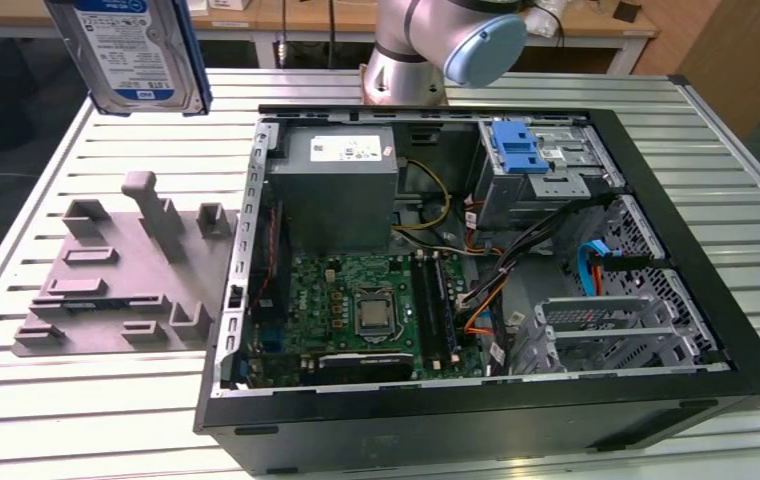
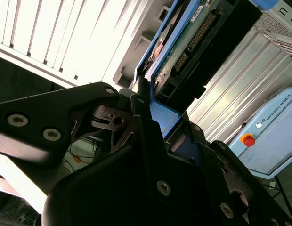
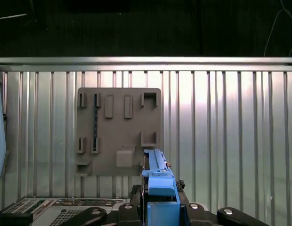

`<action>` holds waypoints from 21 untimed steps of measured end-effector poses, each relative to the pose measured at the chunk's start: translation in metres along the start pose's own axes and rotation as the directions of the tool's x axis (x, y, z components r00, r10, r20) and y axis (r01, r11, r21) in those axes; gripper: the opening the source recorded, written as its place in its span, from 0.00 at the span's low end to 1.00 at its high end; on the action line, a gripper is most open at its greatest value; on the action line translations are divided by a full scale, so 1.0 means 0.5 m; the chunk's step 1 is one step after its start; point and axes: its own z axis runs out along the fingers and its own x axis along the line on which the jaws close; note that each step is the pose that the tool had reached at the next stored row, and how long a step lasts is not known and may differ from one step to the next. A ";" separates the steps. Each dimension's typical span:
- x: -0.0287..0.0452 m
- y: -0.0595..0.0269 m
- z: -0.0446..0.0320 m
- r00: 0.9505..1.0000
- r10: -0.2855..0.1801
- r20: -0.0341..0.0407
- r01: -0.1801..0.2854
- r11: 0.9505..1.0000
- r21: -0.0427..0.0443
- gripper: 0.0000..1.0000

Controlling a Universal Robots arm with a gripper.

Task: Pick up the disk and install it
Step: 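Pick up the disk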

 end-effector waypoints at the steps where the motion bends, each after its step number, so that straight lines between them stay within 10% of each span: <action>1: 0.000 -0.001 0.000 1.000 0.000 0.000 0.000 1.000 0.000 0.36; 21: 0.000 -0.015 0.000 1.000 0.000 0.000 0.000 1.000 0.000 0.36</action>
